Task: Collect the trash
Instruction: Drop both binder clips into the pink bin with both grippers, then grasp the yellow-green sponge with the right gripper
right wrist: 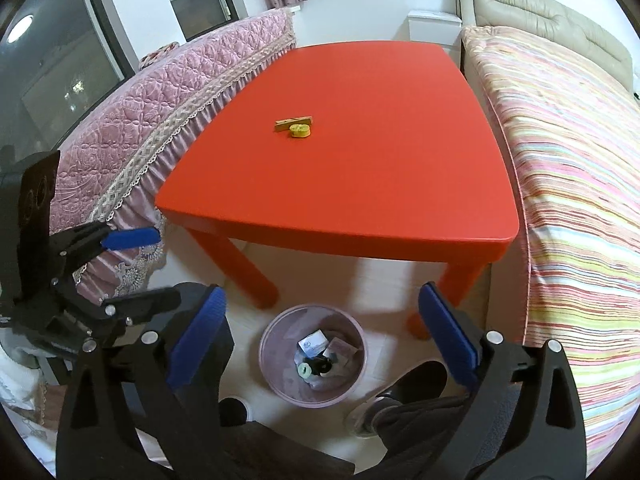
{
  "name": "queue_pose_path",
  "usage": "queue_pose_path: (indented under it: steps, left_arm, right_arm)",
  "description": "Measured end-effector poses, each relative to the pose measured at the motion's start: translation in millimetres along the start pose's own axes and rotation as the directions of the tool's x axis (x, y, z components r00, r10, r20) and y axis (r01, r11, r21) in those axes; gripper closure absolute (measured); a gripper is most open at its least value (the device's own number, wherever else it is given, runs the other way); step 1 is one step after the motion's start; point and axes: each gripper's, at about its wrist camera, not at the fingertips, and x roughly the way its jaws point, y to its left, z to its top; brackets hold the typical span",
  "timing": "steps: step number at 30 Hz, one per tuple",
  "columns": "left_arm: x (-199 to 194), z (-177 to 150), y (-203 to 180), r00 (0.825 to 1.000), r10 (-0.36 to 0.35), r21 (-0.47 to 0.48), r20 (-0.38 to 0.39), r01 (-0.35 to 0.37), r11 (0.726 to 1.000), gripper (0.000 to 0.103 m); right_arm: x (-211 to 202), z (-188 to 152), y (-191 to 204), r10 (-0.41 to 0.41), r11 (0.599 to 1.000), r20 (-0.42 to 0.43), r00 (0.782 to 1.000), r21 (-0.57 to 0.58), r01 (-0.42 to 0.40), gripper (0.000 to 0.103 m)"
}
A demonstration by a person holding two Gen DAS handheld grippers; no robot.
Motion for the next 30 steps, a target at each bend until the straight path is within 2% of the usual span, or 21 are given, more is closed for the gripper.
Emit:
queue_pose_path:
  steps: [5,8,16,20,23,30]
  left_arm:
    - [-0.8,1.2,6.6,0.999,0.03,-0.021,0.015,-0.029,0.999,0.008]
    - [-2.3,2.3,8.8,0.996,0.073,-0.015,0.044,-0.073,0.997,0.008]
    - [-5.4,4.3,23.1,0.994,0.091,-0.048,0.055,-0.088,0.995,0.008]
    - [-8.1,7.3,31.9,0.993,0.1,-0.068,0.065,-0.096,0.993,0.008]
    - [-9.8,8.6,38.1,0.992,0.106,-0.079,0.069,-0.1,0.992,0.008]
    - [-15.4,8.6,47.3,0.99,0.114,-0.099,0.081,-0.106,0.989,0.008]
  right_arm:
    - [4.5,-2.1,3.1,0.01,1.0,-0.011,1.0,0.0,-0.01,0.004]
    - [6.2,-2.3,5.3,0.014,1.0,-0.013,1.0,-0.001,-0.014,0.004]
    - [16.0,11.3,12.3,0.044,0.999,-0.029,0.999,-0.014,-0.044,0.003]
    - [26.5,32.7,19.2,0.057,0.998,-0.044,0.997,-0.036,-0.059,0.003]
    - [39.9,61.0,25.3,0.071,0.996,-0.054,0.996,-0.049,-0.074,0.003]
    - [90.8,132.6,37.9,0.022,0.997,-0.111,0.994,-0.077,-0.03,0.003]
